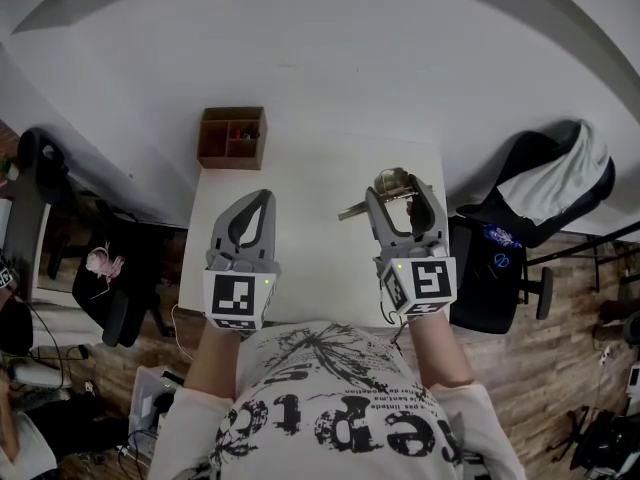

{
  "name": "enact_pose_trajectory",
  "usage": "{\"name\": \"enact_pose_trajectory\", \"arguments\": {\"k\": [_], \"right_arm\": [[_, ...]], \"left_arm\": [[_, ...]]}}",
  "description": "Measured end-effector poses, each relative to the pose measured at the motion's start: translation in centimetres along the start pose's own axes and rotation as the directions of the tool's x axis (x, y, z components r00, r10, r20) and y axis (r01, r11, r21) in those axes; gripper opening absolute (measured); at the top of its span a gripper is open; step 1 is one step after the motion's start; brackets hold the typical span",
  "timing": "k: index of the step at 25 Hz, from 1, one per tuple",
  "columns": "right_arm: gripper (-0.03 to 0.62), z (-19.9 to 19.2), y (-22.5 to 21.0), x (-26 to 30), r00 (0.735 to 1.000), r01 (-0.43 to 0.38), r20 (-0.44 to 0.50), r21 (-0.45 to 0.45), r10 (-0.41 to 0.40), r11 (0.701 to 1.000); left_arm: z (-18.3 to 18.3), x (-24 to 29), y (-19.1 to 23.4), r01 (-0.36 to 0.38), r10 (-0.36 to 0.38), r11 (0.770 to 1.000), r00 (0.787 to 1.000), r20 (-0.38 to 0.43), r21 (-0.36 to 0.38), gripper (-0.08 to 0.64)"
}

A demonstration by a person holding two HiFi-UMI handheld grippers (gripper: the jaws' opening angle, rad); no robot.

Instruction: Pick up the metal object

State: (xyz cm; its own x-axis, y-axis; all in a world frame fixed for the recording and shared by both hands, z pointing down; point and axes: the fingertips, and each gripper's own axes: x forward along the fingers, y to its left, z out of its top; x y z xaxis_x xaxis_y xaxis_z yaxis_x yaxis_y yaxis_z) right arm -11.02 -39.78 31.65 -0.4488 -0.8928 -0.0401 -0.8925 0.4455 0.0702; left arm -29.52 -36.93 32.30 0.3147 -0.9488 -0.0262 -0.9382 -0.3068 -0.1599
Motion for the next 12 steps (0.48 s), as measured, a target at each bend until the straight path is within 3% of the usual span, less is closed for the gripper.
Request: {"name": "enact_pose_trajectory", "arguments": {"k": [12], "right_arm": [[0.279,-0.35,0.12,0.53,1.0,-0.009,-0.011,-0.006,0.009,1.0]], "left_arm": [[0.02,0.55,-0.07,-0.008,0.008,1.0,1.0,-0.003,-0.009,0.012]]}}
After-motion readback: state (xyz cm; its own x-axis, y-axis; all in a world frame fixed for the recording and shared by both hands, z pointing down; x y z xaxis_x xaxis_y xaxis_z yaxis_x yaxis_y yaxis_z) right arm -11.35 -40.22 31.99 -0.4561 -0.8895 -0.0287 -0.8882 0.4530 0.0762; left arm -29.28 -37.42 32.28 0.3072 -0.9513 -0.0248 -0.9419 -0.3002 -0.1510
